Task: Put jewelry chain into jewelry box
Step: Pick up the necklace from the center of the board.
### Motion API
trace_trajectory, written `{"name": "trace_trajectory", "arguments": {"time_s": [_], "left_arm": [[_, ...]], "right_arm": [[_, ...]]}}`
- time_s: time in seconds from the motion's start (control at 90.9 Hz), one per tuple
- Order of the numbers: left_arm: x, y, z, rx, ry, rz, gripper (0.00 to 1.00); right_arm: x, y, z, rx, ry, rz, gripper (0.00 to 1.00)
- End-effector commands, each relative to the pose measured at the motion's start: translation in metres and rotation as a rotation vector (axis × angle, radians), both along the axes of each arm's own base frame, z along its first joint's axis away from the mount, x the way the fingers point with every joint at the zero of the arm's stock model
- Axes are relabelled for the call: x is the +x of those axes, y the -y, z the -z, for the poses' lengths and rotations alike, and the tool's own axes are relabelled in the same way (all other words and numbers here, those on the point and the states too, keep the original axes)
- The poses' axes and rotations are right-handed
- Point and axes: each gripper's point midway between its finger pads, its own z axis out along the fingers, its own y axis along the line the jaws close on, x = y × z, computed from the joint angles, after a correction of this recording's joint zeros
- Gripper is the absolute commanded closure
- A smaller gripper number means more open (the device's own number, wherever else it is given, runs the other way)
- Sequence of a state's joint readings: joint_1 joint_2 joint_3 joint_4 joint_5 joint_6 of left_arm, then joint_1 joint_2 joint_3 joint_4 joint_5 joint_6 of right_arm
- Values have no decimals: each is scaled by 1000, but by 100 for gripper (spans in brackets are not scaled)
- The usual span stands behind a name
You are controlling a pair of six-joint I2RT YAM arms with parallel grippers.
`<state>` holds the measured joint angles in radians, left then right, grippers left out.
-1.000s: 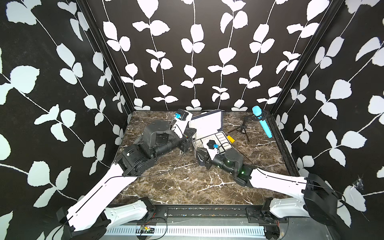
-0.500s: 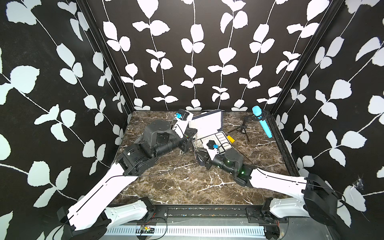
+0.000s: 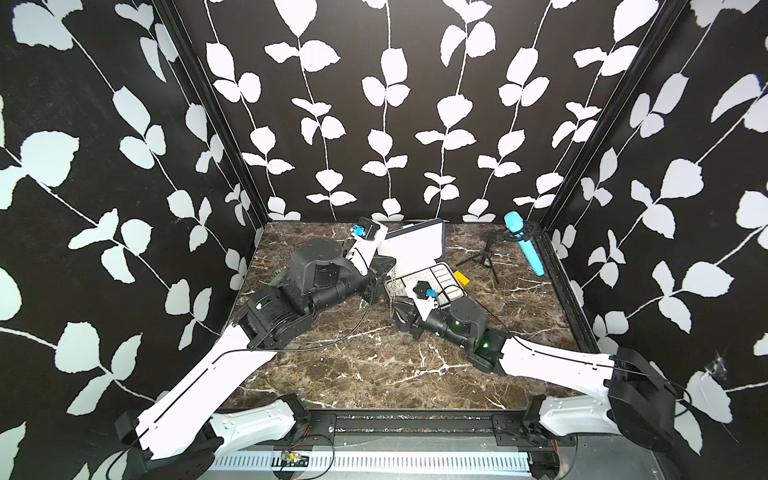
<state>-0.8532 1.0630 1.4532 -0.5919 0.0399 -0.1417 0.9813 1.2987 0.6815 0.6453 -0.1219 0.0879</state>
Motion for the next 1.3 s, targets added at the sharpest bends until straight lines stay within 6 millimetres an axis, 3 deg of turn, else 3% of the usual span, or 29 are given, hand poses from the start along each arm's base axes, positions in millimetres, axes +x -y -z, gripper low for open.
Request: {"name": "trace_trajectory", "arguments": {"time_s": [0.0, 0.847, 1.287], "left_arm": [[-5, -5, -21, -47, 38, -2, 100], [-5, -7, -24, -52, 44, -7, 100], [-15, -5, 8, -72, -5, 32, 100]], "right_arm": [[-4, 5, -19, 46, 42, 6, 80], [-7, 13, -12, 8, 40, 13, 100], [-3, 50, -14, -186, 66, 134, 100]]}}
